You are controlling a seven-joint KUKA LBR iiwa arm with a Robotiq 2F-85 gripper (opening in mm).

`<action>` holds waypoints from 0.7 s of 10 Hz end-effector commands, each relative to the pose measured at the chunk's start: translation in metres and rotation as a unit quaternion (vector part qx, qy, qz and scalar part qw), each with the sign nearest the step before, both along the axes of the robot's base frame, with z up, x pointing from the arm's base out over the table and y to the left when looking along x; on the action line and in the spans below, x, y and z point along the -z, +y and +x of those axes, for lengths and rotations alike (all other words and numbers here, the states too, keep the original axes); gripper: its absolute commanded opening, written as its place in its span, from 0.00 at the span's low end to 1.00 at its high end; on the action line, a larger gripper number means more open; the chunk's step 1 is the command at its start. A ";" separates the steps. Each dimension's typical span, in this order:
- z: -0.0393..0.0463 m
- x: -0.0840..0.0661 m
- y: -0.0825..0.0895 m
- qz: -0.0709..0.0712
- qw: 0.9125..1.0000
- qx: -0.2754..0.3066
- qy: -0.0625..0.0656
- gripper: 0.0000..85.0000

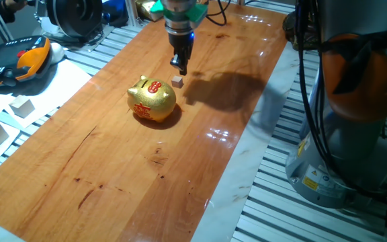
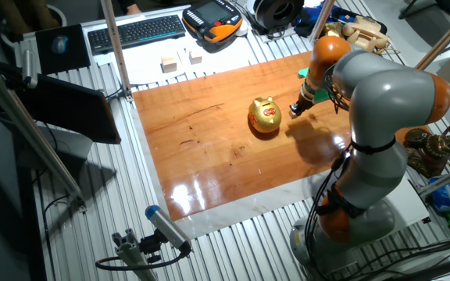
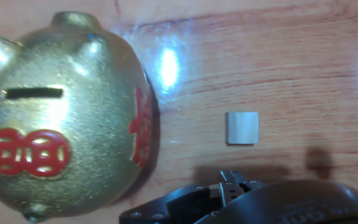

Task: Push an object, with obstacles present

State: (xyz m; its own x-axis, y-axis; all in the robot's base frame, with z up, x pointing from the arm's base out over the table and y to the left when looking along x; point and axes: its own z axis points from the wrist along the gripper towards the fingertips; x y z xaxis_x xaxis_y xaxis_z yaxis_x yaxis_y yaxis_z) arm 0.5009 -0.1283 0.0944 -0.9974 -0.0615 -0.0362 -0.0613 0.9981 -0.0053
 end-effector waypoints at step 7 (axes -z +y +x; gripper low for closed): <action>0.0037 0.021 -0.006 -0.017 0.999 0.039 0.009 0.00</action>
State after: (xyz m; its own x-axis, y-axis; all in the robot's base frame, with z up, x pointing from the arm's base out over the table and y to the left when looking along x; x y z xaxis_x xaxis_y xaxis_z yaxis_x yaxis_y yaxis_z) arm 0.5049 -0.1343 0.0727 -0.9997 0.0168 -0.0182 0.0175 0.9990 -0.0412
